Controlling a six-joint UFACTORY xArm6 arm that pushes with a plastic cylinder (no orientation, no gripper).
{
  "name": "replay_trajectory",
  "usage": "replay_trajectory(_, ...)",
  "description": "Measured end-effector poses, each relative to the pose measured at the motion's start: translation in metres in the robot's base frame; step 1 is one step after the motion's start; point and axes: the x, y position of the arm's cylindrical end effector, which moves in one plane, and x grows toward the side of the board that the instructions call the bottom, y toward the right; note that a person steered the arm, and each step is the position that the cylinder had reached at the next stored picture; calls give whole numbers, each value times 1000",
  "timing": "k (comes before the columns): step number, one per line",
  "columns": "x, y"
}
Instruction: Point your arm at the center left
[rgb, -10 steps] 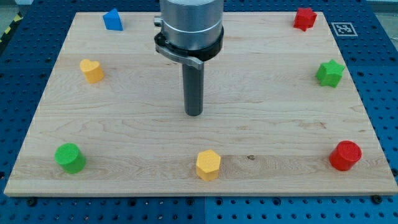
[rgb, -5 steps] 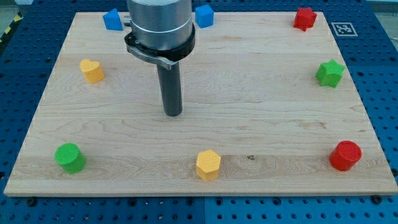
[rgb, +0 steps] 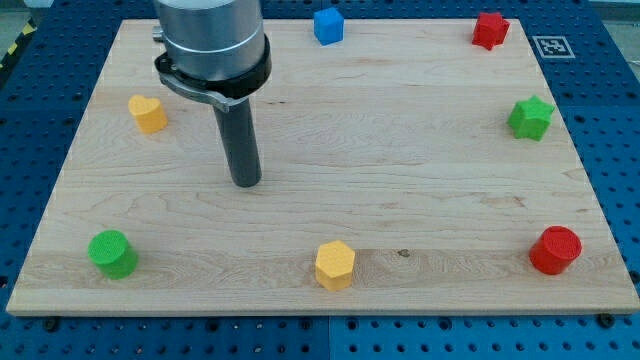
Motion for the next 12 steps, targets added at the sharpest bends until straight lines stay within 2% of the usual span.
replay_trajectory(3, 0, -40)
replay_trajectory(12, 0, -66)
